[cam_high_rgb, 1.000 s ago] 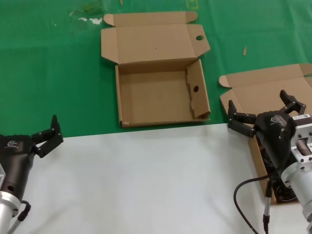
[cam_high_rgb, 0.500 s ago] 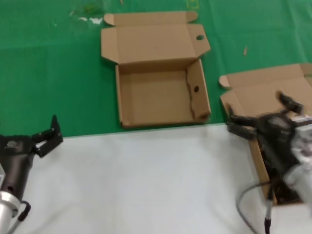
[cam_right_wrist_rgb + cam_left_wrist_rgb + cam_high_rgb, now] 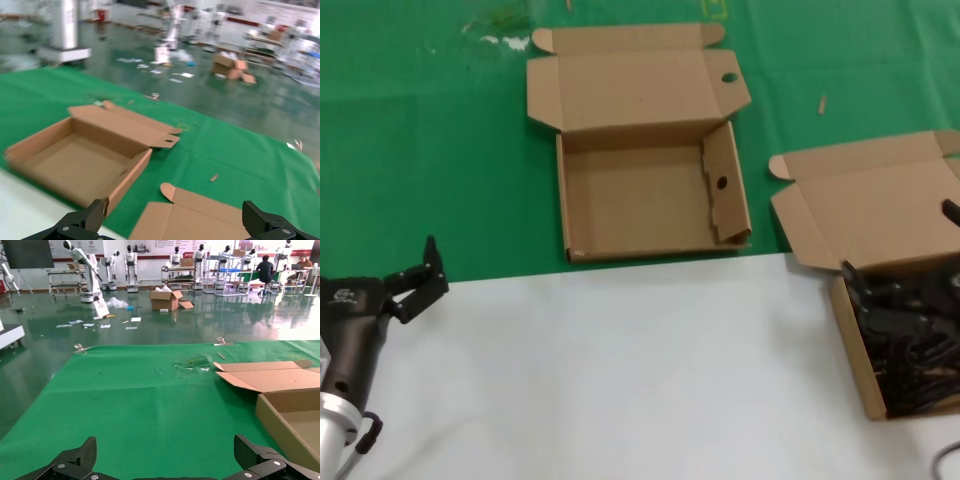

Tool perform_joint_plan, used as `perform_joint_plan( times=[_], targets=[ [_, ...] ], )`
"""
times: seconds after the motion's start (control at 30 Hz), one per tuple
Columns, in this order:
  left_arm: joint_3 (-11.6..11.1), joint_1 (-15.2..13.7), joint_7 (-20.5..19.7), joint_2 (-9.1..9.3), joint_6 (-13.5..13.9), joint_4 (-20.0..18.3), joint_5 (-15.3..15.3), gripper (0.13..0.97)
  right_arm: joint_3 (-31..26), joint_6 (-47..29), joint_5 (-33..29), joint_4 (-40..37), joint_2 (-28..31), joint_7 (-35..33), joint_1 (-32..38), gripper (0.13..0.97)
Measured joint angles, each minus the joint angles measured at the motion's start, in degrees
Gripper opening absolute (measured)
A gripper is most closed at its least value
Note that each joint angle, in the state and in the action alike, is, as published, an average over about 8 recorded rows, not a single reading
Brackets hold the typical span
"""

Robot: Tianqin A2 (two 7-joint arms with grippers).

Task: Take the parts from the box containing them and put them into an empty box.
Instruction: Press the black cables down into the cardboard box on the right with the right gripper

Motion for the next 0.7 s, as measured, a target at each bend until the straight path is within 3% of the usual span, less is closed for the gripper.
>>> perform_joint_plan(
  times=[0.2, 0.4, 0.7],
  targets=[
    [0.00, 0.00, 0.00, 0.00, 0.00, 0.00, 0.00, 0.966, 10.78, -12.49, 2.80, 1.40, 6.11, -7.41, -6.43, 0.966],
    [0.00, 0.00, 0.00, 0.00, 0.00, 0.00, 0.00, 0.966, 18.17, -25.07, 3.90, -3.00, 10.93, -20.22, -8.72, 0.966],
    [0.00, 0.00, 0.00, 0.00, 0.00, 0.00, 0.00, 0.966, 18.37, -36.22, 0.93, -14.98, 20.38, -36.90, -6.05, 0.966]
  ],
)
